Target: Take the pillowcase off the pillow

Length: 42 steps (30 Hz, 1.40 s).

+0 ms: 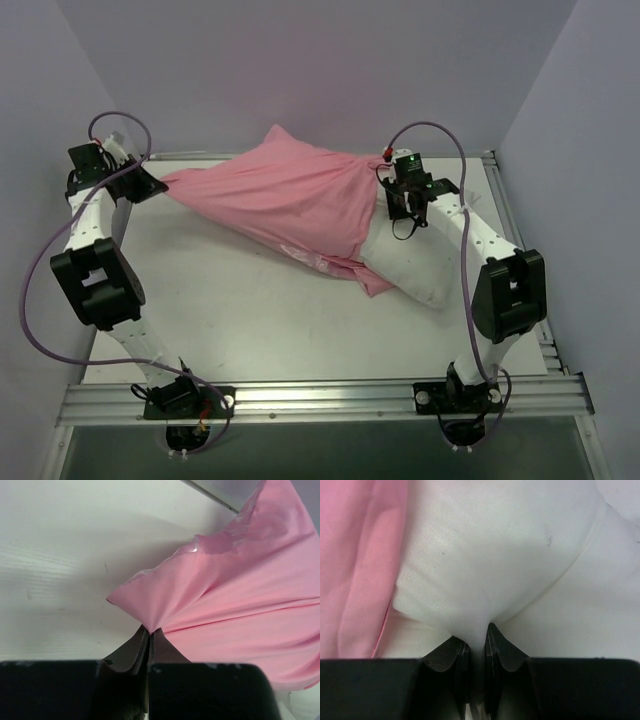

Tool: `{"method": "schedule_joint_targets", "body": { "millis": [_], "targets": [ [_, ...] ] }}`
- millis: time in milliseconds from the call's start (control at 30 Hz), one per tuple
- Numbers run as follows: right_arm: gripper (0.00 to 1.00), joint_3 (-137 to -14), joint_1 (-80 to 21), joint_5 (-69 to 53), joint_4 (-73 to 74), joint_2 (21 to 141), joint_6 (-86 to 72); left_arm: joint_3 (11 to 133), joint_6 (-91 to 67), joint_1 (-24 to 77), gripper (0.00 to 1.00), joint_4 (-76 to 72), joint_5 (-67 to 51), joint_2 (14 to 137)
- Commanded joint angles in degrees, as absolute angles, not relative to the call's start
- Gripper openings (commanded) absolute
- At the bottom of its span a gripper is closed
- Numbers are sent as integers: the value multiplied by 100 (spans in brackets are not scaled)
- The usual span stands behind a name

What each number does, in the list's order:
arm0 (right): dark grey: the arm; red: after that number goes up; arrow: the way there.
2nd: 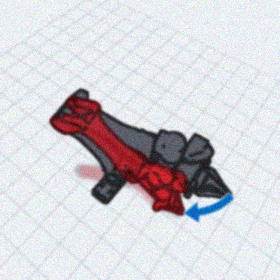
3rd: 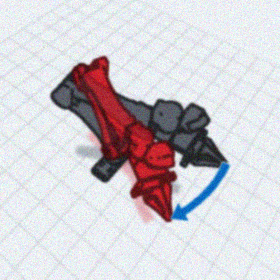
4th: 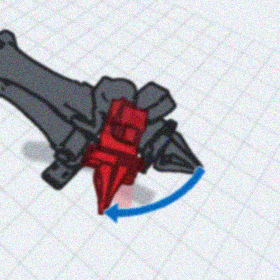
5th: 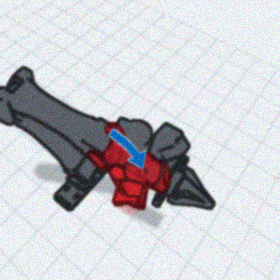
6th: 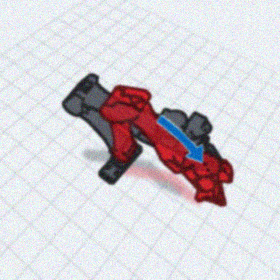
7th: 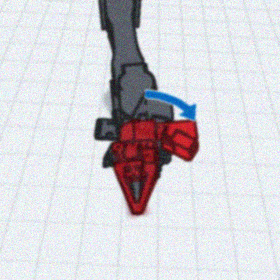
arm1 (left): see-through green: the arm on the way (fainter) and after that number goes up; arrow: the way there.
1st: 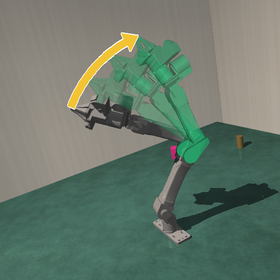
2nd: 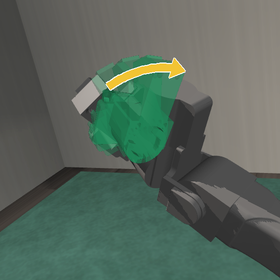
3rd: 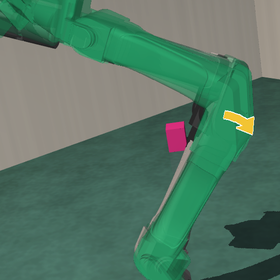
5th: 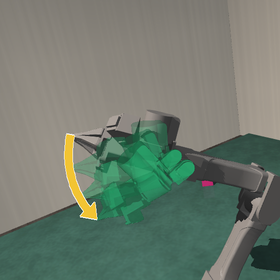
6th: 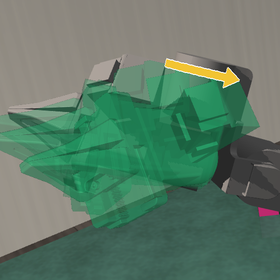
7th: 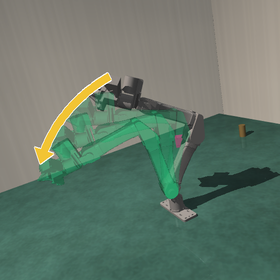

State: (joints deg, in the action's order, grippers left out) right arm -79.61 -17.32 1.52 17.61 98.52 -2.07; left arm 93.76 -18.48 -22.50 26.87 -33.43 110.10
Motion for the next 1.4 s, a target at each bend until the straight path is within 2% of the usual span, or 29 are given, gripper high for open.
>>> {"method": "schedule_joint_targets", "body": {
  "millis": [0, 167, 333, 467, 500, 567, 600, 667, 700, 833, 900, 1067, 1200, 1367],
  "targets": [
    [0, -7980, -1520, 783, 2707, 9695, -184, 9729, -1433, -2365, 2, 2415, -3006, 10942],
    [0, -8060, -1416, 1212, 2926, 9729, -167, 9913, -1600, -2503, 2, 2294, -2953, 10556],
    [0, -7797, -1134, 2161, 3331, 9844, -342, 10984, -1319, -2935, 2, 2830, -3111, 10144],
    [0, -7594, -792, 2407, 3322, 9809, -404, 12994, -1152, -3129, 2, 3646, -3418, 10405],
    [0, -7620, -739, 2434, 3331, 9861, -396, 14034, -1125, -3129, 2, 4048, -3428, 10545],
    [0, -7742, -659, 2531, 3375, 9931, -395, 15199, -1107, -3129, 2, 4480, -3445, 11055],
    [0, -7769, -659, 2653, 3471, 10019, -413, 16301, -1125, -3129, 2, 4848, -3437, 11239],
    [0, -7822, -650, 2820, 3577, 10055, -448, 16882, -1160, -3129, 2, 4983, -3270, 11478],
    [0, -7822, -650, 2995, 3595, 10055, -448, 16840, -1160, -3138, 2, 4775, -3200, 11374],
    [0, -7805, -283, 3541, 3709, 9984, -492, 15016, -1213, -3278, 2, 3771, -2892, 10312],
    [0, -7840, 139, 3542, 3665, 9915, -501, 15081, -1326, -3506, 2, 3788, -2996, 10301],
    [0, -7875, 430, 3621, 3560, 9861, -387, 15688, -2334, -4577, 2, 3604, -3523, 10687],
    [0, -7998, 747, 3393, 3542, 10010, -369, 15435, -3005, -5570, 2, 2990, -4428, 10793],
    [0, -7990, 957, 3375, 3429, 9949, -334, 15100, -2540, -5677, 2, 3094, -4307, 10618]
  ]
}}
